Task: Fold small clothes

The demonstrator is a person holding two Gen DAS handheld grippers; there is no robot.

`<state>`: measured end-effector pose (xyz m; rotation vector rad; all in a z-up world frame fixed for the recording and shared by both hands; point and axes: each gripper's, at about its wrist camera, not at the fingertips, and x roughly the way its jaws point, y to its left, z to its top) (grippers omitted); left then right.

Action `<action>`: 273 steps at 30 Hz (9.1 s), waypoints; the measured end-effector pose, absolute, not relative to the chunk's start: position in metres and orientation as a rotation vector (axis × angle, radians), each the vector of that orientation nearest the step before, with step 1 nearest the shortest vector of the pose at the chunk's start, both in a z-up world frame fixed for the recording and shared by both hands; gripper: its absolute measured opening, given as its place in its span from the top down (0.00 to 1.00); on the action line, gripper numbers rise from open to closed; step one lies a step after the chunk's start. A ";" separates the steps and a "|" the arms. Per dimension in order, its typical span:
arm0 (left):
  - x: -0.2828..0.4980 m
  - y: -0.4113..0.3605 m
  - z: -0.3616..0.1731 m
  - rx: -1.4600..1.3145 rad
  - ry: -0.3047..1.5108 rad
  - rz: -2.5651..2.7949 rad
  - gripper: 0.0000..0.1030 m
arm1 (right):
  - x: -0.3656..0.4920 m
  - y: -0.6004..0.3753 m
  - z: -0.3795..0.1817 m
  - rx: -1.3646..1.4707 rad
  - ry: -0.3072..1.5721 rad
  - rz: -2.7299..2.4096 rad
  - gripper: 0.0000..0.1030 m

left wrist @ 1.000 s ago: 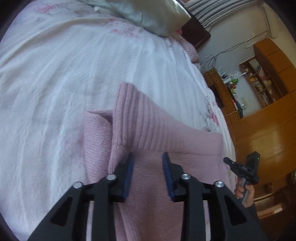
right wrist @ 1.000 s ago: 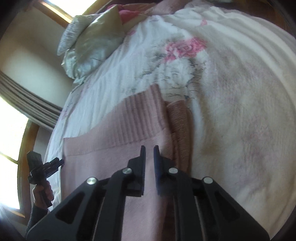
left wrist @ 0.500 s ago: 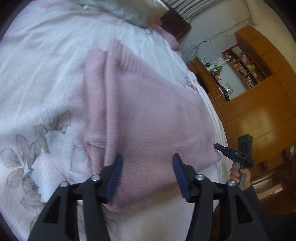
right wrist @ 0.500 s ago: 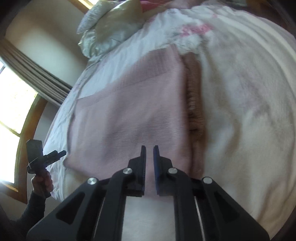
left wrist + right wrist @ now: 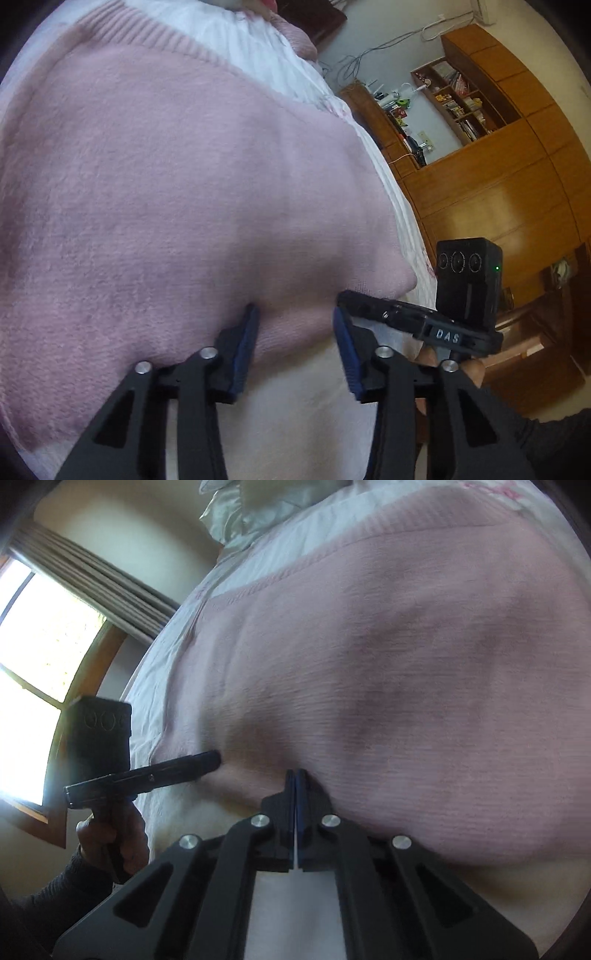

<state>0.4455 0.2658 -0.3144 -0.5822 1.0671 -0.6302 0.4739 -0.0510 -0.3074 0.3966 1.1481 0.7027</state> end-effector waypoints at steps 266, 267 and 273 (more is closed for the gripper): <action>0.536 0.114 -0.202 -0.724 1.055 -1.023 0.12 | 0.595 -0.226 -0.238 0.647 1.057 0.656 0.67; 0.550 0.121 -0.198 -0.742 1.026 -1.007 0.11 | 0.604 -0.218 -0.244 0.667 1.076 0.700 0.67; 0.605 0.140 -0.269 -0.778 1.142 -0.773 0.38 | 0.634 -0.194 -0.312 0.701 1.232 0.671 1.00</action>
